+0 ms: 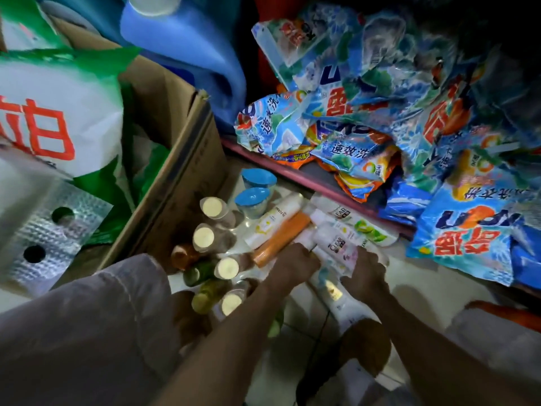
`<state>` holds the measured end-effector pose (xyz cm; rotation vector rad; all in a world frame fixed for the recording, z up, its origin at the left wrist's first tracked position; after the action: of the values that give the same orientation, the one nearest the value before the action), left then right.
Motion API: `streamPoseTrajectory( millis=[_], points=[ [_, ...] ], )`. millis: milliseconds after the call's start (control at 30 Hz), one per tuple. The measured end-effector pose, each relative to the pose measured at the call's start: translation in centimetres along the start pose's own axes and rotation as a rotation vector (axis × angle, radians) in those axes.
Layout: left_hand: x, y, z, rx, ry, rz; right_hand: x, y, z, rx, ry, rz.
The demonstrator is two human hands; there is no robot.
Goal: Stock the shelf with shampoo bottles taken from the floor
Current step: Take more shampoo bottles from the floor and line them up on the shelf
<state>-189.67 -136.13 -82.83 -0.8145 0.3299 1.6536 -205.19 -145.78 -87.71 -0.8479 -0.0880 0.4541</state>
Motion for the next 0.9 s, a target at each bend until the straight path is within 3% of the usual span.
streamPoseTrajectory(
  millis=[133,267,433,500,600,667,733,800,833,900],
  points=[
    [1.0,0.1,-0.9,-0.022,-0.049,0.221,0.2,-0.8,-0.7,-0.114,0.073,0.19],
    [2.1,0.7,-1.3,-0.015,-0.132,0.384,0.6,-1.3,-0.6,-0.114,0.046,0.284],
    [2.0,2.7,-1.6,-0.009,-0.229,0.706,2.9,0.3,0.7,0.057,-0.138,-0.209],
    [2.2,3.3,-1.7,-0.108,-0.289,0.847,6.4,0.1,2.0,0.187,-0.268,-0.433],
    [3.1,2.2,-1.7,-0.318,-0.276,0.912,9.3,-1.1,2.5,0.164,-0.317,-0.571],
    [3.6,1.0,-1.8,-0.348,-0.257,0.984,9.2,-0.9,2.1,0.253,-0.208,-0.752],
    [3.7,0.3,-1.9,-0.319,-0.263,1.061,7.2,-1.5,1.2,0.206,-0.138,-0.863],
    [3.5,0.2,-1.9,-0.28,-0.283,1.062,3.3,-1.6,-0.6,0.002,0.087,-0.737],
    [3.6,0.4,-1.9,-0.264,-0.297,1.069,1.5,-1.2,-1.1,-0.018,0.184,-0.596],
    [3.9,0.8,-1.7,-0.216,-0.332,1.126,-1.1,0.7,-1.1,0.112,0.307,-0.399]
  ],
)
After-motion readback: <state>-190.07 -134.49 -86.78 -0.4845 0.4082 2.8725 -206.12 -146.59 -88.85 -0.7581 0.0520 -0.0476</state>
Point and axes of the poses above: each hand's wrist, its own z-axis away from the middle knuckle, its own y-axis out of the palm, x = y × z, the point moved 6 cm from there along -z, towards the middle knuckle, and after that the axes turned 14 degrees about z, right-handed, at the moved point
